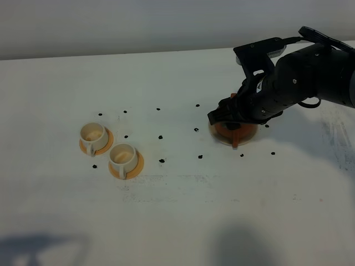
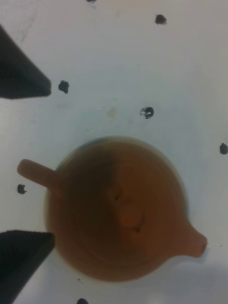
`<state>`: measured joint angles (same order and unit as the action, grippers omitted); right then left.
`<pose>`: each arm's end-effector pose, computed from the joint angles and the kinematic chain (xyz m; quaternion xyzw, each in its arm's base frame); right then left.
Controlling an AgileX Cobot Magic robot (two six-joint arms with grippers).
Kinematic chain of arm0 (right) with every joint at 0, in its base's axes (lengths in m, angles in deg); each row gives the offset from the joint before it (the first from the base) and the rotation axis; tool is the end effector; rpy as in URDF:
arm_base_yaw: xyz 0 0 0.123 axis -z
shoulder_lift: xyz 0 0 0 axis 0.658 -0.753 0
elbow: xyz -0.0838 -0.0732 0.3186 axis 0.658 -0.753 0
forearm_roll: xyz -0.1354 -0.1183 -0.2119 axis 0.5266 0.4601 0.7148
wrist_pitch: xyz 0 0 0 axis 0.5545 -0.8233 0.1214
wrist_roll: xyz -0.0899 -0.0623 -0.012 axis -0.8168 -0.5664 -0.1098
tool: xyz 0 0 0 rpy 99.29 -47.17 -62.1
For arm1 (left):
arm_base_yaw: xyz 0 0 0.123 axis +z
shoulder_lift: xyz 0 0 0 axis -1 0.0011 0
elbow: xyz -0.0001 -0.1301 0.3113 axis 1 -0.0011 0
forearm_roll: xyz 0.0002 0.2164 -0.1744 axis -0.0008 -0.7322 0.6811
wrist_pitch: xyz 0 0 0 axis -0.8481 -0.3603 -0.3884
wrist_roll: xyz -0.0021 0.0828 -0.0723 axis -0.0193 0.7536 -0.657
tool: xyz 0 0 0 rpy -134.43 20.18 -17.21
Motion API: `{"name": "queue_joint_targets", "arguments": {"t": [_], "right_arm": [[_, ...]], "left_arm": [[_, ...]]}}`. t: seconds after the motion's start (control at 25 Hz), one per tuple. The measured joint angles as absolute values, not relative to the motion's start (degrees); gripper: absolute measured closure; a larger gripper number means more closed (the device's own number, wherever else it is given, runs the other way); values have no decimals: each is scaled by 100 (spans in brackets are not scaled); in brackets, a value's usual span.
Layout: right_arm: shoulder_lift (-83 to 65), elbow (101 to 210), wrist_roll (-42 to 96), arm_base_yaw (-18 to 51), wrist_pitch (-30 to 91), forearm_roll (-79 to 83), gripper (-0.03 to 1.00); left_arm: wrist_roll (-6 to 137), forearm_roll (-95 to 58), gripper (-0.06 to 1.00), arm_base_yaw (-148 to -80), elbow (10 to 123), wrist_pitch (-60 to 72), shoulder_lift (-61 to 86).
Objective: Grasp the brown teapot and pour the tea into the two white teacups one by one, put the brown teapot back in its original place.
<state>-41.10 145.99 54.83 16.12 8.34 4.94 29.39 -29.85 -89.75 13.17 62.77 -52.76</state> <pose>0.3876 0.1866 0.2210 -0.1349 0.9579 0.0965 0.2342 0.0080 -0.0036 0.2672 -0.0211 0.8968 -0.0274 0.4411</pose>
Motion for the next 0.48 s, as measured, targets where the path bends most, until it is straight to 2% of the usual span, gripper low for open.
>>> {"name": "queue_joint_targets", "arguments": {"t": [0.48], "right_arm": [[-4422, 14599, 6242, 1977, 846, 471, 37]], "left_arm": [[2952, -2985, 37, -8975, 1317, 6277, -5276]]}}
